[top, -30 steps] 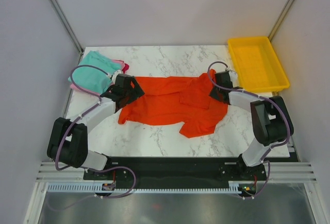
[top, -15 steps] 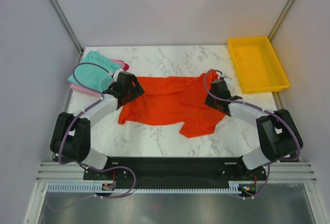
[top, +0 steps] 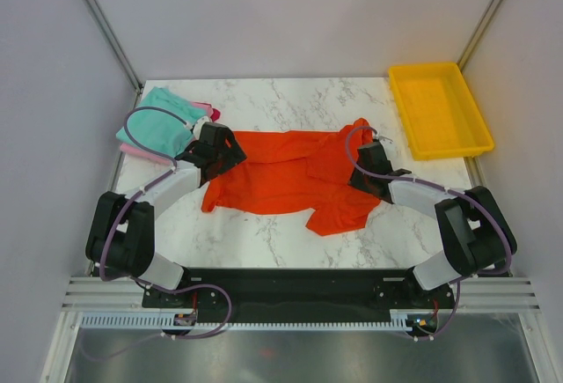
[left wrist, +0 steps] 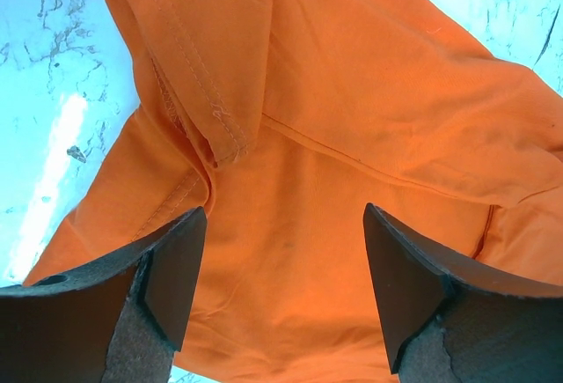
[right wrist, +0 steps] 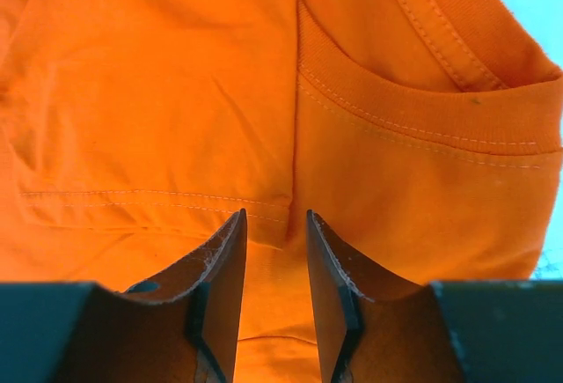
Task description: Fold and stack the t-shirts
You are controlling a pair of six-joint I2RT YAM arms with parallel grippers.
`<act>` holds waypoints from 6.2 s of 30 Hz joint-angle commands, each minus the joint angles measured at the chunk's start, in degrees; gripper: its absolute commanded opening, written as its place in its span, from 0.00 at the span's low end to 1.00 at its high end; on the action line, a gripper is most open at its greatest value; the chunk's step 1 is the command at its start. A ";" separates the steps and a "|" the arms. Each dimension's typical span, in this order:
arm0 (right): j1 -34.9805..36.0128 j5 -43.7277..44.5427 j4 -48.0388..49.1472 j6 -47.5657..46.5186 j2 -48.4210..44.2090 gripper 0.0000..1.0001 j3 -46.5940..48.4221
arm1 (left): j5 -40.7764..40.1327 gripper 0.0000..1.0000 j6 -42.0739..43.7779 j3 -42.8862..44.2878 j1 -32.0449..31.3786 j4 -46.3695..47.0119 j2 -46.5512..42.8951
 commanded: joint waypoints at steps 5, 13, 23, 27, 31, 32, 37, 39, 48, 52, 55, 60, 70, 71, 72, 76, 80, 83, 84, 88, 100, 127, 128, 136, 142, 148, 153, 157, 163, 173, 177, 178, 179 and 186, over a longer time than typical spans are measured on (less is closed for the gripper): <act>0.19 -2.69 3.18 0.97 0.12 0.39 -0.10 | -2.12 0.77 1.47 2.37 0.13 0.74 -0.54; -0.07 -2.51 3.35 1.40 0.65 0.07 -0.01 | -2.73 0.74 1.20 2.11 0.22 0.83 -0.81; -1.21 -1.11 5.81 1.40 -6.73 0.00 -2.47 | -3.61 0.71 1.64 2.81 0.74 1.18 1.21; -1.83 -0.14 6.52 2.02 -9.54 0.00 -3.88 | -3.61 0.70 1.47 3.07 1.01 1.53 2.09; -2.27 0.12 7.04 2.28 -11.65 0.00 -5.02 | -4.49 0.69 1.47 3.69 1.62 1.62 4.28; -2.36 0.56 7.13 2.28 -12.00 0.00 -5.20 | -4.75 0.67 1.47 4.21 1.80 1.62 4.81; -2.62 0.74 7.57 2.28 -13.24 0.00 -5.99 | -1.34 0.55 0.50 4.83 4.17 1.97 7.36; -2.71 0.74 7.57 2.28 -13.15 0.00 -6.08 | 0.33 0.49 0.41 4.75 4.79 2.49 7.98; -3.41 0.47 7.75 2.28 -14.03 0.00 -6.52 | 1.22 0.07 -0.03 4.83 6.72 3.11 9.65; -3.94 0.48 7.75 2.28 -14.82 0.00 -6.69 | 1.57 0.02 -0.03 4.66 6.90 3.11 8.42; -4.81 0.74 7.40 2.37 -15.87 0.00 -6.69 | 2.54 0.02 -0.12 4.13 6.90 3.11 6.58; -7.45 3.19 6.34 1.76 -20.52 0.00 -7.22 | 3.94 0.02 -0.82 2.73 6.90 2.67 2.28; -10.09 2.41 2.49 2.99 -14.40 0.00 5.23 | 5.87 0.02 -7.23 9.46 7.78 -0.84 3.22; -10.27 2.15 2.04 3.07 -13.25 0.00 6.74 | 6.84 0.02 -7.32 11.23 7.86 -2.93 4.80; -10.44 1.88 1.43 3.77 -11.24 0.00 8.06 | 7.02 0.02 -7.50 12.64 7.95 -3.91 7.69; -11.32 2.23 1.42 5.09 -8.41 0.00 14.03 | 7.11 0.02 -8.46 17.04 8.83 -4.71 12.45; -11.59 2.85 1.33 5.45 -4.55 0.00 19.40 | 6.58 0.02 -9.34 20.12 10.23 -4.62 16.06; -12.37 2.85 1.51 6.58 -0.42 0.00 24.14 | 8.59 0.02 -11.35 23.37 12.16 -4.62 19.04; -12.99 2.67 1.68 7.03 2.12 0.00 26.77 | 9.13 0.02 -12.15 24.16 12.78 -4.54 19.40; -14.84 2.50 3.35 9.57 9.16 0.00 34.25 | 10.01 0.02 -15.14 29.59 14.01 0.37 22.21; -19.23 -9.61 10.05 5.98 42.02 0.75 77.03 | 16.94 0.78 -22.71 71.78 15.77 4.97 53.67; -17.56 -11.13 -10.35 -7.02 -16.56 0.57 5.45 | 12.92 0.96 -12.16 -1.56 11.03 -0.32 -7.54; -17.65 -10.60 -10.88 -7.55 -18.84 0.53 4.13 | 12.65 0.95 -11.29 -3.06 10.68 -0.32 -8.88; -17.56 -6.91 -9.22 -10.64 -16.41 0.63 -5.46 | 12.38 0.93 -8.29 -13.27 7.78 0.91 -14.43; -17.30 -5.68 -6.76 -8.97 -12.10 0.61 -5.46 | 12.91 0.93 -3.91 -13.27 7.69 2.85 -12.06; -16.33 -3.48 -4.91 -7.56 -7.53 0.42 -3.97 | 14.04 0.93 0.14 -11.79 7.78 6.19 -7.85; -14.93 -1.47 -5.08 -6.68 -4.80 0.00 -0.99 | 19.85 0.93 -1.08 -10.28 7.69 4.78 -8.54; -14.75 2.31 -4.39 -5.54 -6.99 0.00 1.91 | 16.70 0.93 -1.52 -12.39 7.69 4.96 -13.54; -14.66 2.41 -3.95 -2.82 1.41 0.00 13.94 | 14.76 0.93 -1.35 -14.50 7.69 6.36 -17.51; -13.08 -4.55 5.37 -4.66 5.50 0.75 13.55 | 13.61 0.94 -0.12 -14.41 7.69 6.71 -18.03; -12.91 -2.43 3.97 -4.66 -3.38 0.68 6.42 | 14.76 0.94 0.67 -14.50 7.69 7.15 -19.00; -12.73 -1.99 2.31 -4.66 -7.14 0.65 4.92 | 15.10 0.94 1.02 -14.50 7.69 7.33 -19.18; -12.29 -1.81 1.25 -4.66 -8.91 0.61 1.95 | 15.19 0.94 1.20 -14.76 7.69 7.33 -19.70; -11.15 -3.48 1.68 -4.57 -20.35 0.51 -10.38 | 15.37 0.94 2.43 -15.64 7.69 7.77 -21.55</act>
